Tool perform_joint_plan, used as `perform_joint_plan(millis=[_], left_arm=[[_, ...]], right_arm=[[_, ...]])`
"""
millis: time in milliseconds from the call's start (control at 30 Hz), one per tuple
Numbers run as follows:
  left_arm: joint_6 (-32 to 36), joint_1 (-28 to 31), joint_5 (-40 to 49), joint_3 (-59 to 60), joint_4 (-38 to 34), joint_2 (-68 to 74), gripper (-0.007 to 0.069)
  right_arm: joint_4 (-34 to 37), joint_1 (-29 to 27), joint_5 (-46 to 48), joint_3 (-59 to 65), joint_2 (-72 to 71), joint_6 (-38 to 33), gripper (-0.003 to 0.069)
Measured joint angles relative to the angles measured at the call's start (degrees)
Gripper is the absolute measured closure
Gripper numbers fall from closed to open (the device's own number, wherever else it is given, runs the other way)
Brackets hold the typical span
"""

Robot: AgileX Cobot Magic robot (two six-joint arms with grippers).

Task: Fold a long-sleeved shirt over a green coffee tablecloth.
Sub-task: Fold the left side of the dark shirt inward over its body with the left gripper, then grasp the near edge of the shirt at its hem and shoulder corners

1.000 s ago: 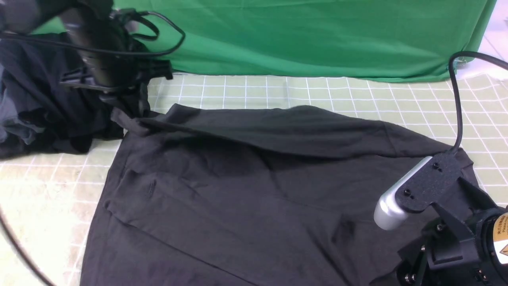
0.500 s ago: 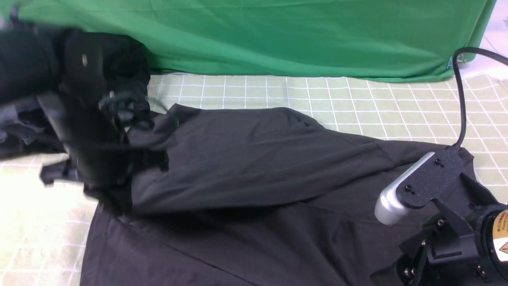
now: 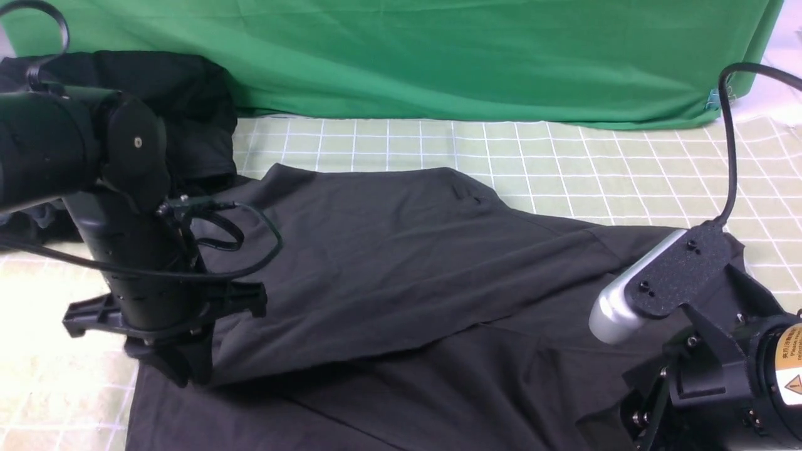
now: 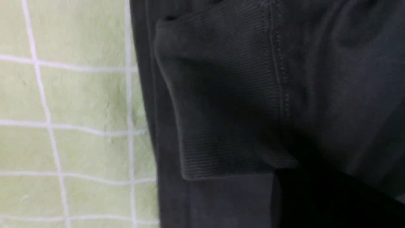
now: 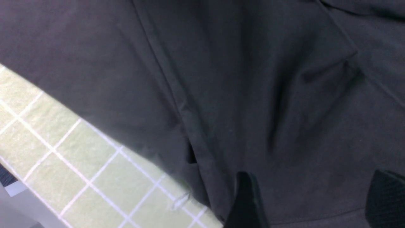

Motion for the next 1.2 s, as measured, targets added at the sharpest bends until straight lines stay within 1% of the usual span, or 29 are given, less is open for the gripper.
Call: perform_joint_plan(millis=[33, 100, 133, 167, 200, 233, 267, 300, 333, 367, 400, 433, 467, 500, 600, 633, 667, 700, 733, 767, 800, 833, 900, 933, 1033, 1133, 1167, 1200], left_arm=[[0.06, 0.00, 1.10, 0.00, 0.91, 0.00, 0.0379], [0.06, 0.00, 2.50, -0.46, 3.04, 0.00, 0.0291], [0.06, 0.00, 2.62, -0.56, 3.24, 0.00, 0.0281], [0.22, 0.00, 3.13, -1.60, 4.27, 0.00, 0.0208], [0.65, 0.00, 3.12, -2.64, 4.52, 0.00, 0.0160], [0.86, 0.00, 3.06, -3.21, 4.59, 0.00, 0.0131], [0.87, 0.00, 3.06, -3.41, 4.64, 0.00, 0.0131], [0.91, 0.00, 3.06, -4.91, 5.21, 0.00, 0.0085], [0.65, 0.00, 2.78, -6.31, 6.00, 0.00, 0.0061], [0.50, 0.00, 2.72, -6.50, 6.05, 0.00, 0.0059], [-0.54, 0.00, 1.67, -8.05, 6.40, 0.00, 0.0050], [-1.00, 0.00, 0.91, -9.16, 6.41, 0.00, 0.0052], [-1.46, 0.00, -0.18, -10.75, 6.41, 0.00, 0.0064], [-1.53, 0.00, -0.32, -10.98, 6.41, 0.00, 0.0071], [-1.32, 0.00, -1.88, -14.57, 6.55, 0.31, 0.0171], [-1.20, 0.06, -2.19, -15.32, 6.69, 0.49, 0.0216], [-1.05, 0.20, -2.54, -16.35, 6.94, 0.87, 0.0268], [-0.59, 0.78, -3.38, -18.38, 6.93, 1.69, 0.0373], [-0.22, 1.37, -4.10, -19.62, 6.86, 2.40, 0.0469], [-0.21, 1.50, -4.22, -19.86, 6.86, 2.53, 0.0484], [0.22, 2.65, -4.85, -21.69, 6.80, 3.70, 0.0559], [0.86, 4.05, -5.09, -23.64, 6.27, 5.08, 0.0589], [1.73, 5.84, -5.53, -25.87, 5.88, 7.17, 0.0617], [2.45, 6.74, -6.05, -27.50, 5.76, 8.48, 0.0621], [3.91, 8.49, -7.41, -30.70, 5.76, 12.28, 0.0614], [4.83, 8.99, -8.68, -33.17, 5.98, 15.79, 0.0579], [5.79, 9.08, -9.86, -34.73, 5.90, 18.52, 0.0536], [6.53, 9.07, -10.42, -35.50, 5.48, 20.28, 0.0503]], right_arm=[[-0.09, 0.00, -0.07, 0.00, 0.00, 0.00, 0.0191], [-0.52, 0.00, -0.19, 0.00, 0.00, 0.00, 0.0189], [-0.59, 0.00, -0.19, 0.00, 0.00, 0.11, 0.0189], [-1.99, 0.00, -0.33, 0.00, 0.00, 0.85, 0.0188], [-3.75, 0.00, -0.33, -0.05, 0.00, 2.04, 0.0188], [-5.23, 0.00, -0.33, -0.13, 0.00, 3.42, 0.0188], [-5.75, 0.00, -0.27, -0.18, 0.00, 4.26, 0.0188], [-10.24, 0.00, 0.23, -0.81, 0.00, 7.65, 0.0188], [-16.06, -0.06, 1.10, -1.82, 0.00, 11.38, 0.0188], [-16.71, -0.17, 1.25, -2.00, 0.00, 12.28, 0.0188], [-20.44, -1.24, 2.53, -3.51, 0.00, 14.63, 0.0190], [-21.89, -2.28, 2.92, -4.52, 0.00, 15.16, 0.0197], [-23.37, -5.18, 3.58, -6.67, 0.06, 15.28, 0.0218], [-23.50, -6.03, 3.72, -7.24, 0.14, 15.14, 0.0232], [-23.14, -12.46, 3.95, -10.75, 1.05, 12.58, 0.0327], [-21.94, -15.32, 3.95, -11.92, 1.62, 11.10, 0.0378], [-20.76, -17.10, 4.00, -12.58, 2.31, 9.32, 0.0410], [-16.89, -21.33, 4.41, -13.92, 3.86, 5.47, 0.0487], [-12.51, -24.87, 5.26, -14.91, 5.46, 1.66, 0.0547], [-11.70, -25.44, 5.25, -15.04, 5.74, 1.66, 0.0557], [-6.11, -29.11, 6.62, -15.90, 7.79, -2.88, 0.0605], [-1.72, -31.66, 7.77, -16.39, 9.53, -6.87, 0.0635], [3.70, -34.26, 8.31, -17.18, 12.22, -10.38, 0.0650], [5.24, -34.73, 8.32, -17.78, 13.45, -11.30, 0.0650], [7.37, -34.80, 8.25, -20.71, 16.41, -12.72, 0.0631], [8.15, -34.31, 8.15, -24.65, 20.01, -14.08, 0.0571], [8.43, -33.98, 8.15, -28.01, 22.99, -14.54, 0.0508], [8.49, -33.84, 8.37, -29.78, 24.59, -14.85, 0.0473]])
